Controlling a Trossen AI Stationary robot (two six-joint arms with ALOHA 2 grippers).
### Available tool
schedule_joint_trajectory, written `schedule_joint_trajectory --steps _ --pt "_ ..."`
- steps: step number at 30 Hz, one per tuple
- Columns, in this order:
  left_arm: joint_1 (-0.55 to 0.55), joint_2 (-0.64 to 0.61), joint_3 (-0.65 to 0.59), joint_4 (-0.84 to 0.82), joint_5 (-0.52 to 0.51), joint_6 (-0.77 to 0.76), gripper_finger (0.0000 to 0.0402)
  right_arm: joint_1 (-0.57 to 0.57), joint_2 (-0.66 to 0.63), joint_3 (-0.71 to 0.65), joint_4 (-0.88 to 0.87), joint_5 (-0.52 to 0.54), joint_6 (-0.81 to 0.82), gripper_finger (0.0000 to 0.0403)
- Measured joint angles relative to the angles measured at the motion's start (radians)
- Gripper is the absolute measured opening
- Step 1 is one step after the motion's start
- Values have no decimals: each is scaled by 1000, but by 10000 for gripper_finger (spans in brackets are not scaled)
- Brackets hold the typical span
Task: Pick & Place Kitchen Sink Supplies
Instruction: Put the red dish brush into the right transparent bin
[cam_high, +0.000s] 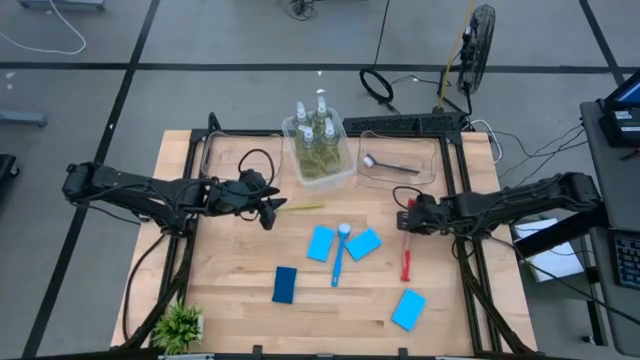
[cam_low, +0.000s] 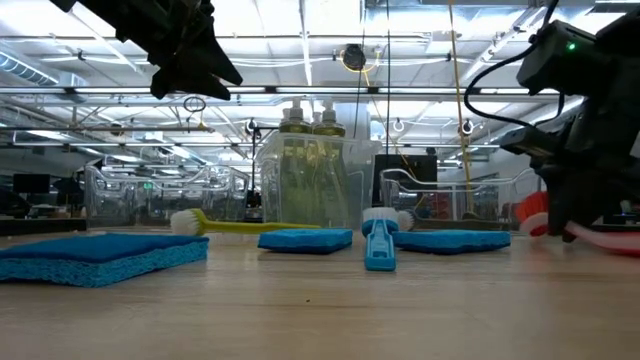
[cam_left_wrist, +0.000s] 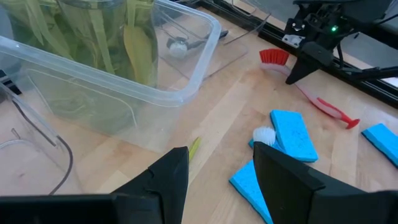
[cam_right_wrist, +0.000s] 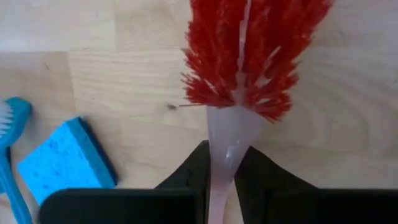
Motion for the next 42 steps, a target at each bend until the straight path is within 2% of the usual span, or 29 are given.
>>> schedule_joint_trajectory --steps 5,14,21,29,35,42 --pt "0 0 0 0 1 0 182 0 -57 -1 38 4 -6 37" --pt "0 0 1 -2 5 0 182 0 -143 -1 356 41 -89 36" --pt "0 0 1 -1 4 1 182 0 -175 1 645 35 -346 36" --pt "0 0 1 0 4 1 182 -1 -187 1 854 27 -579 36" --pt "0 0 1 0 8 1 182 -34 -200 36 881 47 -733 35" --pt "0 0 1 1 9 1 182 -121 -227 232 775 44 -1022 35"
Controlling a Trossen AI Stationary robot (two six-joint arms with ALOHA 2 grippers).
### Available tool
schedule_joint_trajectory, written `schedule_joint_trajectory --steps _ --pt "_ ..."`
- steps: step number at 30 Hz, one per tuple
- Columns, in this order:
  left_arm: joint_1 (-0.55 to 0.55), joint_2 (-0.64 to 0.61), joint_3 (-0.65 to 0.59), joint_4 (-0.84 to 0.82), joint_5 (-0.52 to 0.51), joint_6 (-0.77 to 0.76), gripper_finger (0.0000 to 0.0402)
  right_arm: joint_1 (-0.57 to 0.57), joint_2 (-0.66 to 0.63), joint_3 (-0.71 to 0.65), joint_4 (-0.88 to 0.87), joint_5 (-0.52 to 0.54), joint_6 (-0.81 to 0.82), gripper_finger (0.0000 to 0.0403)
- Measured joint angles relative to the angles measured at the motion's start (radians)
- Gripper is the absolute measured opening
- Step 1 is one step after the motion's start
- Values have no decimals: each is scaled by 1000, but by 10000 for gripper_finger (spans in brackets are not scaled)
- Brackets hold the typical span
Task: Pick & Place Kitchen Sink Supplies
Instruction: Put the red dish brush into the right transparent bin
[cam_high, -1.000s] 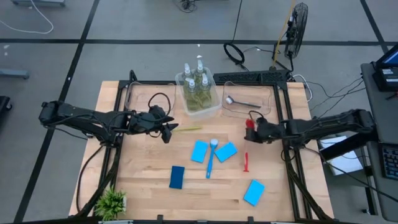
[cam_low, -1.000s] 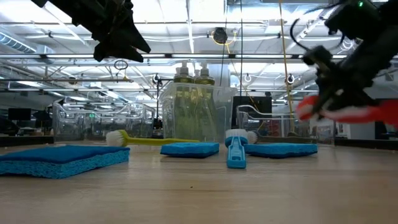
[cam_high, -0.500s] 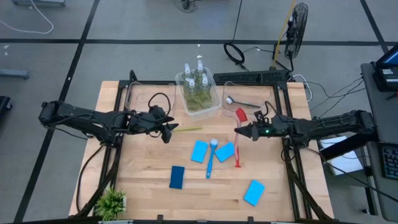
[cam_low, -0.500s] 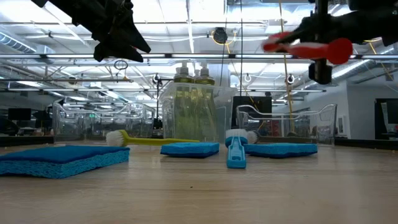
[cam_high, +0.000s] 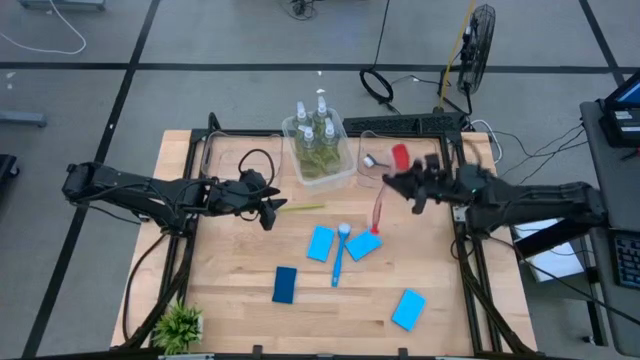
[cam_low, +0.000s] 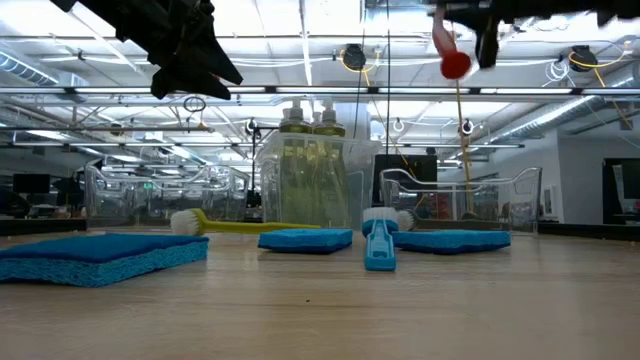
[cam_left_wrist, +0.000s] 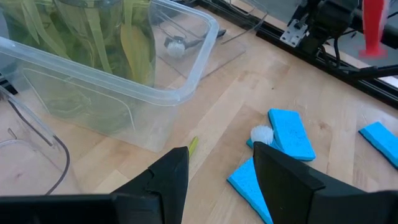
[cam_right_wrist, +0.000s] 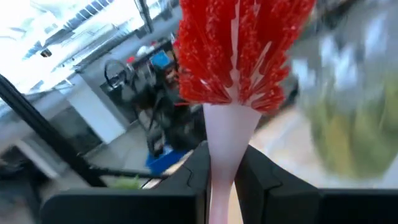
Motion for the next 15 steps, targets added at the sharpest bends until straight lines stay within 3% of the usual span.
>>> schedule_joint_trajectory --steps 4,10,15 --pt "0 0 0 0 0 0 182 -54 -6 193 -265 43 -183 35" --pt "0 0 0 0 1 0 182 -130 23 466 -744 241 -370 35" --pt "0 0 0 0 2 -8 182 -193 60 569 -915 316 -504 35"
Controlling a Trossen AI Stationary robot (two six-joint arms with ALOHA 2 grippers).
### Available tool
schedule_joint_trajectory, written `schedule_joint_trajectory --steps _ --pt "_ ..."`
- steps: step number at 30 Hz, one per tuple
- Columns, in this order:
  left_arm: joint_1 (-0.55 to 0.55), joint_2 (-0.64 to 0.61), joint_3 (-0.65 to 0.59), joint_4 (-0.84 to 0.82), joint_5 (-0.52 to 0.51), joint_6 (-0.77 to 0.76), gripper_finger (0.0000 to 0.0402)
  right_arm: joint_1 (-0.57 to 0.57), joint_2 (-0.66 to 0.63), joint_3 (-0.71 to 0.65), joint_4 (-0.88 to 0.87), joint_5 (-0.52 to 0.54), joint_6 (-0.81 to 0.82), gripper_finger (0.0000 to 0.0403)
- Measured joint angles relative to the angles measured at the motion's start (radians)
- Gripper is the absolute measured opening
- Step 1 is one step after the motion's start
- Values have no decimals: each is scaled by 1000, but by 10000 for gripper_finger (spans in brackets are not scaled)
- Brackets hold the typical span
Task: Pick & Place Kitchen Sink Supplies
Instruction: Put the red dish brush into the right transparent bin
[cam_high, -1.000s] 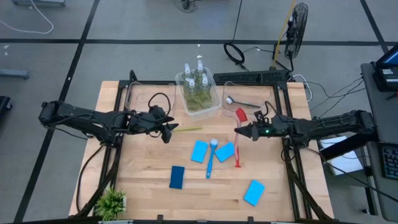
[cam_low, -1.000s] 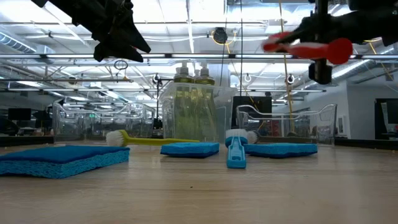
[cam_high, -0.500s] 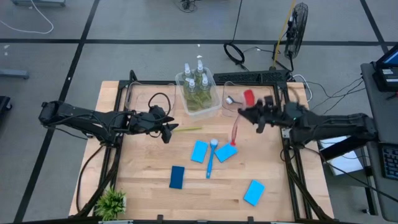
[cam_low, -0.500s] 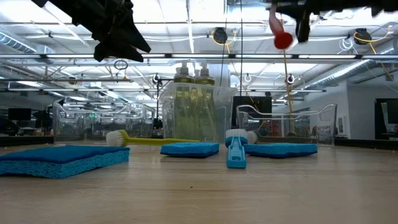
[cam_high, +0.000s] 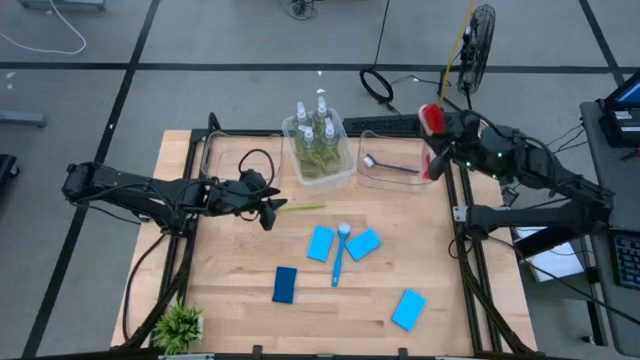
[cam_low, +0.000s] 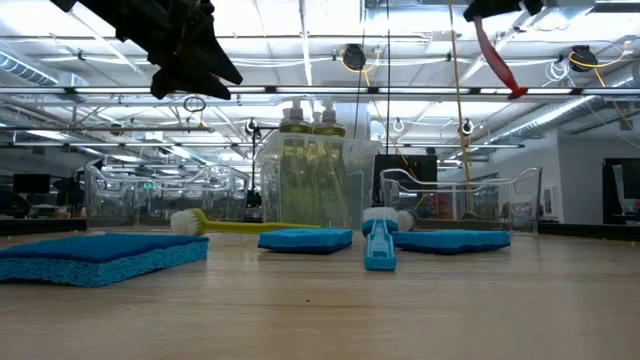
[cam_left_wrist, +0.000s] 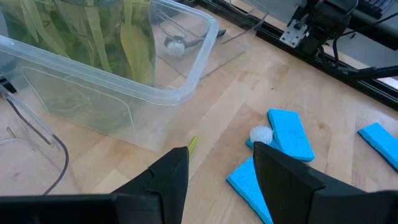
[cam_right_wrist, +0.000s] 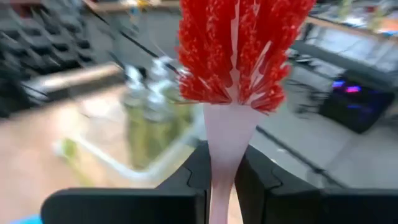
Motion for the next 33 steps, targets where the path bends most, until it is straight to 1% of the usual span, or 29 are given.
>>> schedule_joint_trajectory --steps 3,7,11,18,26,33 --pt "0 0 0 4 1 -25 182 -45 28 11 -43 4 -80 35" --pt "0 0 0 43 1 -15 182 -111 95 11 -107 3 -172 35" --pt "0 0 0 78 1 4 182 -174 193 11 -163 0 -266 35" --pt "0 0 0 100 1 11 182 -248 379 11 -157 -2 -456 35" --pt "0 0 0 99 1 18 182 -266 554 11 -159 -3 -645 35" --pt "0 0 0 97 0 18 182 -277 667 10 -192 -3 -712 35"
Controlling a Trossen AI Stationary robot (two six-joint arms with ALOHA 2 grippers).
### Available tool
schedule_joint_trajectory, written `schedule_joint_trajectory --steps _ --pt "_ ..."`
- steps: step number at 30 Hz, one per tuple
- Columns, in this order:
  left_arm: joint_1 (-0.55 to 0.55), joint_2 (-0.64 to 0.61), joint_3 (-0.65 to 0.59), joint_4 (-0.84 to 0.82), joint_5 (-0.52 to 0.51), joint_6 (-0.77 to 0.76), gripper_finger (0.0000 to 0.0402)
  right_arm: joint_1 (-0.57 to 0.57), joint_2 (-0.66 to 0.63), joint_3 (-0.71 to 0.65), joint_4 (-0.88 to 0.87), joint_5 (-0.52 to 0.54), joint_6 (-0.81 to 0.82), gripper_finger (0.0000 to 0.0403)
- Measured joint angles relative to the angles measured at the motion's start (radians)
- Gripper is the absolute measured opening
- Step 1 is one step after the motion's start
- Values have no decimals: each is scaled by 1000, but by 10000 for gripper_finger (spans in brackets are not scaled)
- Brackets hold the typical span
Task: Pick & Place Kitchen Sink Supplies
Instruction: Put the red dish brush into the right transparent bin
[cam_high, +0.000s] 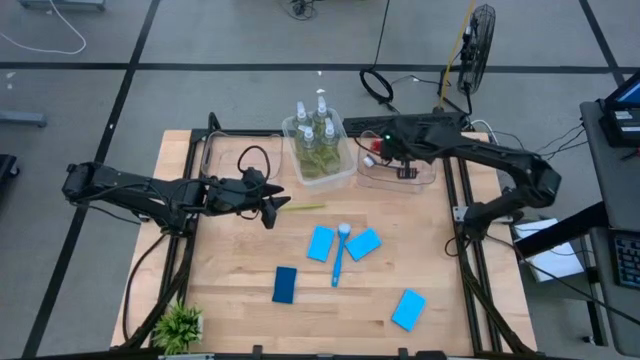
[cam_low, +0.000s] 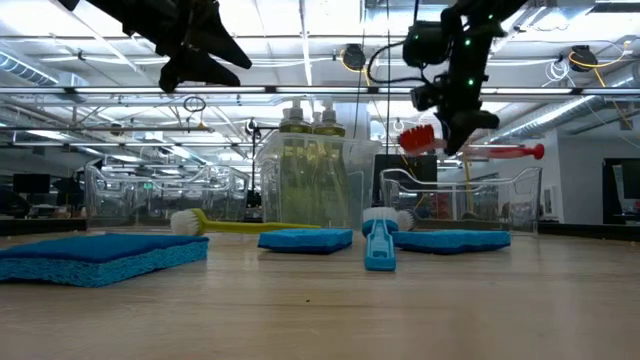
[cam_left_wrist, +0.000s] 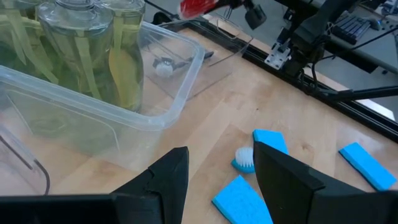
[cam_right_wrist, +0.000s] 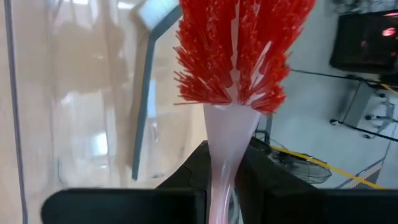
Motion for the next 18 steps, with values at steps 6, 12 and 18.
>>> schedule_joint_trajectory --steps 6,12,18 --pt "0 0 0 -1 0 10 182 -35 68 0 -42 -8 -16 36" --pt "0 0 0 -1 -1 20 182 -55 101 -7 -43 -78 -28 35" --pt "0 0 0 -1 -2 28 182 -52 100 -25 -38 -78 -56 36"
